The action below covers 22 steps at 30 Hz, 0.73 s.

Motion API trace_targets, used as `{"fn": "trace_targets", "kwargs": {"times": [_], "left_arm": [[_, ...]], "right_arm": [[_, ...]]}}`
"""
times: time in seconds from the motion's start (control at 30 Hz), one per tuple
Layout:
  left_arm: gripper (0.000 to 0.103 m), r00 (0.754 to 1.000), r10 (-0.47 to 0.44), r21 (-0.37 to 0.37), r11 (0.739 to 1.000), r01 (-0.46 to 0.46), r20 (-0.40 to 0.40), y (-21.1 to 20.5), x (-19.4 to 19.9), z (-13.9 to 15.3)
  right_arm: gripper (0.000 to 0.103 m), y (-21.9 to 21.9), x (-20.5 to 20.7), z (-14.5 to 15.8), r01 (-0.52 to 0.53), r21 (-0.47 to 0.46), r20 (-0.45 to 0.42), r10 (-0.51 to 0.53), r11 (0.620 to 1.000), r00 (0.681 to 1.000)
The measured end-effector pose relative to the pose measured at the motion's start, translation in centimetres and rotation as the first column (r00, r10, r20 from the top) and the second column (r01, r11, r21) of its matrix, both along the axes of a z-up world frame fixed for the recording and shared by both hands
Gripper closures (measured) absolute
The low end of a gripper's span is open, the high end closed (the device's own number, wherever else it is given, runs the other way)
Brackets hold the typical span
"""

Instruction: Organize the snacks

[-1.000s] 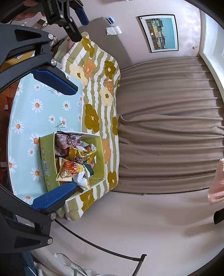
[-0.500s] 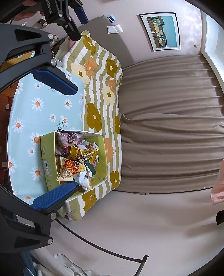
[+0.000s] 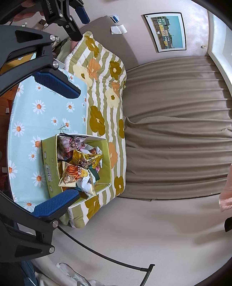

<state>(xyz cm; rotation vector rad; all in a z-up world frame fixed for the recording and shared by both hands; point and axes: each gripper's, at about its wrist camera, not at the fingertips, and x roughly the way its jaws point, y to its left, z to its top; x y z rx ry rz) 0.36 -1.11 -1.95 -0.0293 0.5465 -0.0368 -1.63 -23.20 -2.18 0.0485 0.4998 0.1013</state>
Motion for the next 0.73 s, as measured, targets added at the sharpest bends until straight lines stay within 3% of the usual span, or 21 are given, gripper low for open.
{"fn": "trace_targets", "kwargs": {"times": [0.27,0.4,0.5,0.73], "left_arm": [[0.0,1.0,0.024,-0.002,1.0,-0.024,0.021,-0.2,-0.4,-0.1],[0.0,0.997,0.061,0.067,0.996,-0.064,0.044,-0.9,-0.3,0.0],[0.0,0.997,0.069,0.079,0.994,-0.072,0.036,-1.3,0.0,-0.2],[0.0,0.999,0.034,0.035,0.999,-0.035,0.018,-1.1,0.5,-1.3]], "right_arm": [[0.002,0.1,0.0,0.1,-0.001,0.002,-0.001,0.001,1.0,1.0],[0.002,0.0,0.1,0.1,-0.002,0.002,-0.001,0.002,1.0,1.0],[0.002,0.0,0.1,0.0,-0.003,0.003,-0.003,0.003,1.0,1.0],[0.002,0.4,0.2,-0.5,0.0,-0.002,-0.021,-0.001,1.0,1.0]]}}
